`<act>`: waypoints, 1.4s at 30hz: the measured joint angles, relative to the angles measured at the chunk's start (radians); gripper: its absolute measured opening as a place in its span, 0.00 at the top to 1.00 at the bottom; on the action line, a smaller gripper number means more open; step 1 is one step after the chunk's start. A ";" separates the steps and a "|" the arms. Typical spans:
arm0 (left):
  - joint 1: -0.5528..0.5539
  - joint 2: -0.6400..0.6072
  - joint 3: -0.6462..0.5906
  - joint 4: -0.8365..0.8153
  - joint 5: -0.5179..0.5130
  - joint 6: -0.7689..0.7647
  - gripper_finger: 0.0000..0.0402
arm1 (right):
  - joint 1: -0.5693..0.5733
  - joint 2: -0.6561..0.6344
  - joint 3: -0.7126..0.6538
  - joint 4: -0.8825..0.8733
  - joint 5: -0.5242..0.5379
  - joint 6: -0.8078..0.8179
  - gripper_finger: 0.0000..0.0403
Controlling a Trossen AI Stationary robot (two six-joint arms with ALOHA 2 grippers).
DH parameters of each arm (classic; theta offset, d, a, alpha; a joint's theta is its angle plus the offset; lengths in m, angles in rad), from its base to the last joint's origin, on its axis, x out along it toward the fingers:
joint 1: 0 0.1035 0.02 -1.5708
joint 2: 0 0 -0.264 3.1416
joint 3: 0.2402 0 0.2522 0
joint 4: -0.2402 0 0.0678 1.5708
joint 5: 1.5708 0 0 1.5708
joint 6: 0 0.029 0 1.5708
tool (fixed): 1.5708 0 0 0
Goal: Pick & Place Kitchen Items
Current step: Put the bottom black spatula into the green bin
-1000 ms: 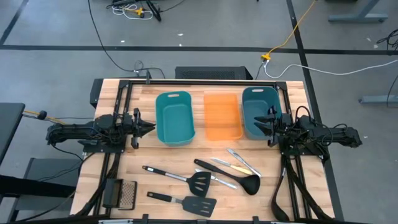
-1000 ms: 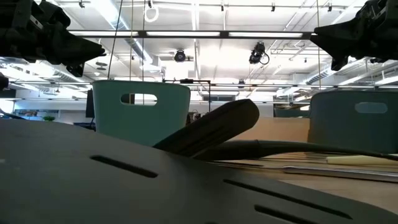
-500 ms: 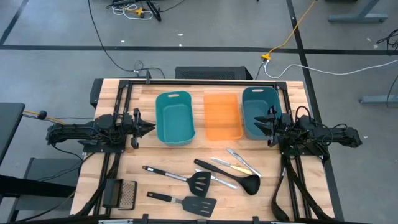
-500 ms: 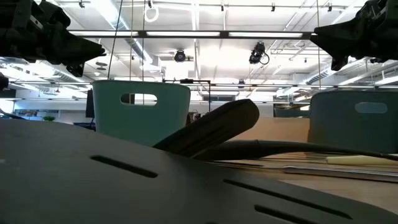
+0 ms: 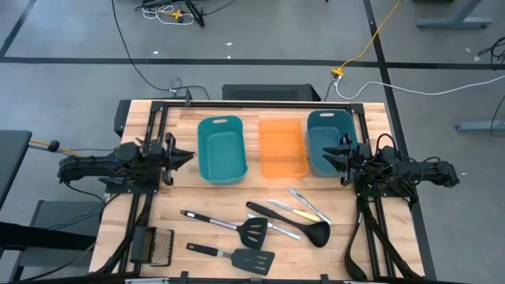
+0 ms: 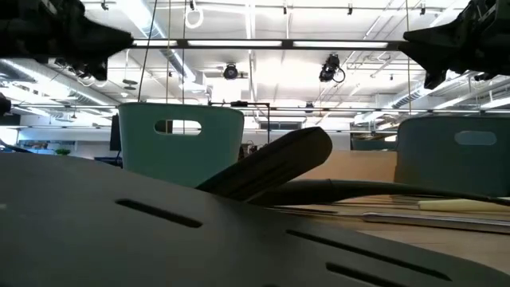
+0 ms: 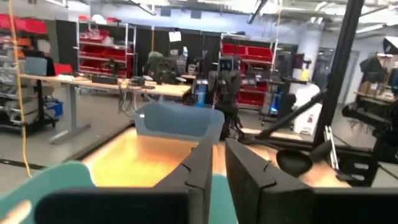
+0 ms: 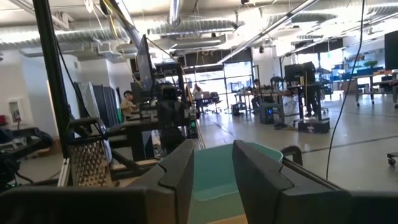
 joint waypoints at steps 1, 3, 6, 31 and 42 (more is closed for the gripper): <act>-0.001 0.023 0.026 -0.001 0.002 0.012 0.93 | 0.000 0.000 0.000 0.000 0.001 -0.001 0.70; -0.007 0.077 0.083 -0.001 0.011 0.044 0.98 | 0.000 0.000 0.000 0.000 0.008 -0.003 0.70; -0.025 0.185 0.185 -0.027 0.013 0.092 0.98 | 0.000 0.000 0.000 0.000 0.010 -0.002 0.70; -0.378 0.938 0.765 -0.501 -0.084 -0.071 0.97 | 0.000 0.000 0.000 -0.022 0.010 -0.071 0.98; -0.557 1.239 0.769 -0.434 -0.015 -0.252 0.83 | 0.000 0.000 0.000 -0.008 0.053 -0.071 0.87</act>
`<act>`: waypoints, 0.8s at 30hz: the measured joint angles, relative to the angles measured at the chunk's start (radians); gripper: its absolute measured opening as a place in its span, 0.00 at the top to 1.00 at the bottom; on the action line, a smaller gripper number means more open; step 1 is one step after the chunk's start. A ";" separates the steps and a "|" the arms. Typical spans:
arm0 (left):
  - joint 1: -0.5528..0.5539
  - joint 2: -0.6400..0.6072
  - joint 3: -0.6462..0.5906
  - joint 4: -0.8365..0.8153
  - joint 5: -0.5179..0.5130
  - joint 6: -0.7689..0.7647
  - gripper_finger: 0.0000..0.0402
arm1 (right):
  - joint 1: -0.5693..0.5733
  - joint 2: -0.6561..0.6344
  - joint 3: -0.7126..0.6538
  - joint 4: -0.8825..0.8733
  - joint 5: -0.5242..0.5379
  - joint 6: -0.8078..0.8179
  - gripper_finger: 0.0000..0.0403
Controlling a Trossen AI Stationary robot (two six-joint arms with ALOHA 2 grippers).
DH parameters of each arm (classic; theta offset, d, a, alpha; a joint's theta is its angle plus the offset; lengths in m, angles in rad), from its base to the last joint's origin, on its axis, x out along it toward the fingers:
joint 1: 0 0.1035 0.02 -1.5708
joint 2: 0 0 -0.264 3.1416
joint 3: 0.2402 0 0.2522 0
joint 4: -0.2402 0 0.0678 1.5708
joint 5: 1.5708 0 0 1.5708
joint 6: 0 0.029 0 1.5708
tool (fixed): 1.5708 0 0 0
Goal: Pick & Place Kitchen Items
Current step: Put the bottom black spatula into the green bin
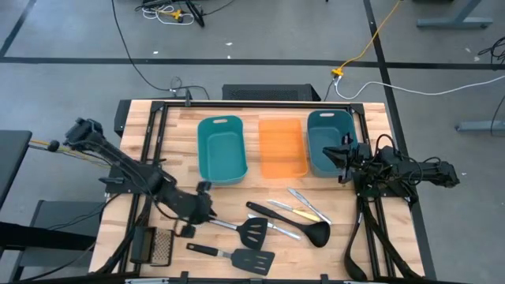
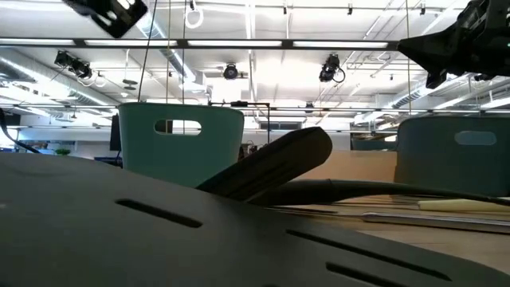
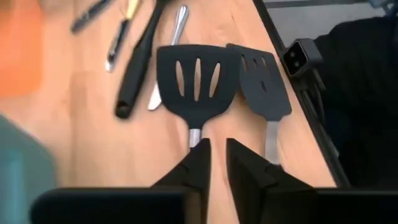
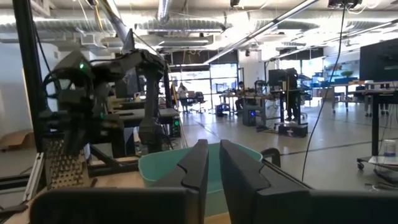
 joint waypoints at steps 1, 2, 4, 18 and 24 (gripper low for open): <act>-0.002 0.025 0.000 0.011 0.008 -0.029 0.80 | 0.000 0.000 0.000 0.000 0.001 0.001 0.86; -0.002 0.050 0.000 0.030 0.014 -0.056 0.77 | 0.000 0.000 0.000 0.000 0.000 0.002 0.86; -0.003 0.097 0.000 0.069 0.027 -0.095 0.70 | 0.000 0.000 0.000 0.001 0.000 0.004 0.86; -0.066 0.325 0.000 0.414 0.139 -0.165 0.41 | 0.000 0.000 0.000 0.008 0.001 0.006 0.86; -0.154 0.376 0.000 0.441 0.046 -0.177 0.39 | 0.000 0.000 0.000 0.009 0.001 0.008 0.86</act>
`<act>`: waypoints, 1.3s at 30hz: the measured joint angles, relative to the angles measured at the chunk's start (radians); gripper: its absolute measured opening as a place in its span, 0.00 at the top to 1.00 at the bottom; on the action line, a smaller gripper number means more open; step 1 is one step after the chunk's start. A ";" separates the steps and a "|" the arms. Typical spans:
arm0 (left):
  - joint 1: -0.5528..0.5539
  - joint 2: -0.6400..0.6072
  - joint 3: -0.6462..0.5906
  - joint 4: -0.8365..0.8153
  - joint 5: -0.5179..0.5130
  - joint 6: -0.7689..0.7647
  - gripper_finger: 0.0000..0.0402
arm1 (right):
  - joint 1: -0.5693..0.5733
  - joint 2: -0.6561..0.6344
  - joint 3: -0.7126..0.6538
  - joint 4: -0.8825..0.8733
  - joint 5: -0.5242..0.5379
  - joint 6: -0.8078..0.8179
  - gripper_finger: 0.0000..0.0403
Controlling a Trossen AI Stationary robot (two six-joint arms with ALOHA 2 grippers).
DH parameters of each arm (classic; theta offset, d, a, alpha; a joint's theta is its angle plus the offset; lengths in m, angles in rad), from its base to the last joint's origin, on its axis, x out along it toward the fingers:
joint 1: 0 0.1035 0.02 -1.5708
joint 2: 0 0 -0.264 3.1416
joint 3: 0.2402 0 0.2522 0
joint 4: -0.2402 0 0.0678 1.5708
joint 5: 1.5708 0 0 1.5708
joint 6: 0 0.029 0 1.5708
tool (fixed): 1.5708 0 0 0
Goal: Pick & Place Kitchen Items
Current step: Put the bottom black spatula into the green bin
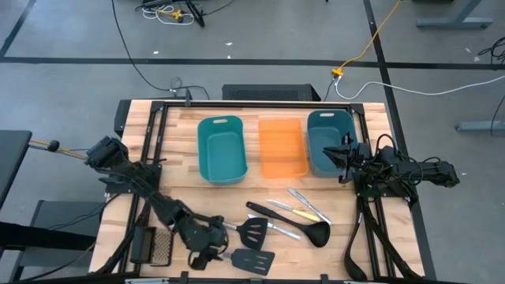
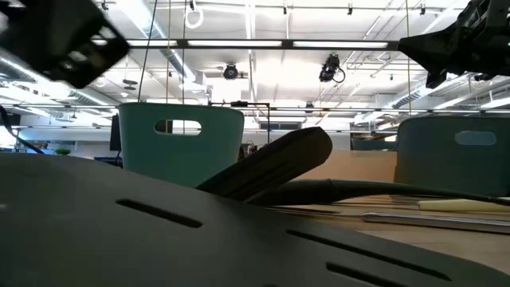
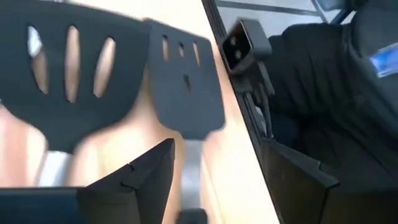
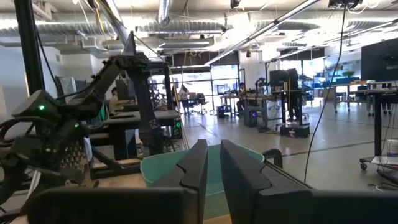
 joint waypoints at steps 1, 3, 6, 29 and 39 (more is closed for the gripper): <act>-0.009 0.010 0.000 -0.002 -0.015 -0.014 0.39 | 0.000 0.000 0.000 0.000 0.000 0.000 0.86; -0.023 0.034 0.000 -0.002 -0.051 -0.025 0.38 | 0.000 0.000 0.000 0.000 0.000 0.001 0.86; -0.037 0.074 0.000 0.028 -0.081 -0.037 0.38 | 0.000 0.000 0.000 0.001 0.000 0.017 0.86; -0.062 0.328 0.128 0.097 -0.155 0.123 0.38 | 0.000 0.000 0.000 -0.001 0.058 0.064 0.86; -0.044 0.318 0.140 0.050 -0.041 0.084 0.59 | 0.000 0.000 0.000 -0.001 0.050 0.073 0.86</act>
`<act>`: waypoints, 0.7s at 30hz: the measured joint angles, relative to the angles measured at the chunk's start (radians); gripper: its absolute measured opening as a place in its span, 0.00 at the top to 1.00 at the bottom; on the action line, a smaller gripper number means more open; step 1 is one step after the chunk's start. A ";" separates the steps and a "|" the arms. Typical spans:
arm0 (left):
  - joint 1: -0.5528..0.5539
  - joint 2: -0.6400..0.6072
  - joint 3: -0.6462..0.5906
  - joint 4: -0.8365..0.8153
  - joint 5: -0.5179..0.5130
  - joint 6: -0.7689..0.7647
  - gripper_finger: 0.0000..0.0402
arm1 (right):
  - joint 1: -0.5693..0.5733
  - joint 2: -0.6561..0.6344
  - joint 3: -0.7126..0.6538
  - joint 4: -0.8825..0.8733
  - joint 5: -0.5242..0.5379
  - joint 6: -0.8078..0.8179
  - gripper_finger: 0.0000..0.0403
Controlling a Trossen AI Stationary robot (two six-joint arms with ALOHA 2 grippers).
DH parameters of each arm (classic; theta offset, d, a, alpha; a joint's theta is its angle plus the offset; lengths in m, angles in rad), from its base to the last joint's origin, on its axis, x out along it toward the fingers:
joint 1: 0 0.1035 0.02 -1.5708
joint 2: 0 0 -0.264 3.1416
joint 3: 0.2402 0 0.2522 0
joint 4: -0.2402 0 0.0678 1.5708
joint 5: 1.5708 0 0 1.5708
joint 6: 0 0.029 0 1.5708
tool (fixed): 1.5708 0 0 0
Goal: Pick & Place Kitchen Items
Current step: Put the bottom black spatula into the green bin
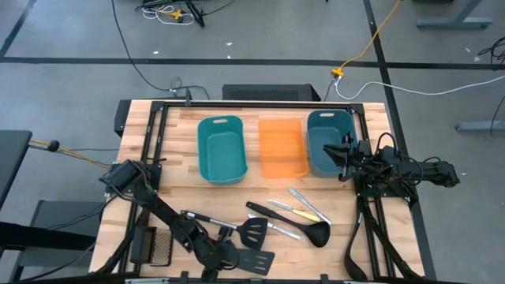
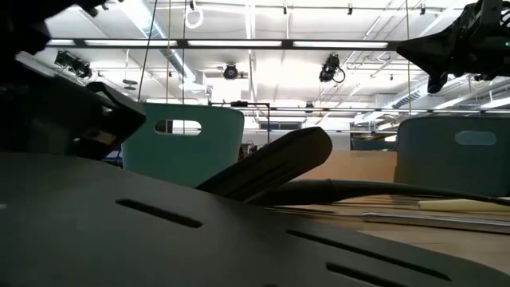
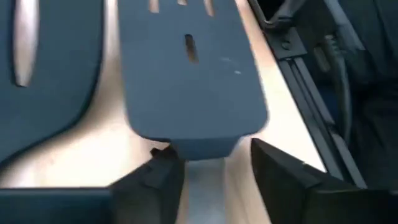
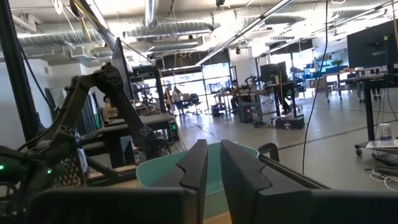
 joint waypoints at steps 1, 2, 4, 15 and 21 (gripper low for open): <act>0.000 -0.009 -0.001 -0.015 0.009 0.005 0.64 | 0.000 0.000 0.000 0.000 0.000 0.004 0.86; 0.000 -0.018 -0.002 -0.032 0.020 0.008 0.69 | 0.000 0.000 0.000 0.000 0.000 0.009 0.86; 0.000 -0.037 -0.003 -0.050 0.071 0.014 0.82 | 0.000 0.000 0.000 0.000 0.000 0.018 0.86; 0.008 -0.273 -0.003 -0.234 0.077 0.031 0.98 | 0.000 0.000 0.000 0.000 0.000 0.024 0.86; 0.038 -0.396 -0.003 -0.320 -0.019 0.172 0.98 | 0.000 0.000 0.000 0.001 0.000 0.024 0.86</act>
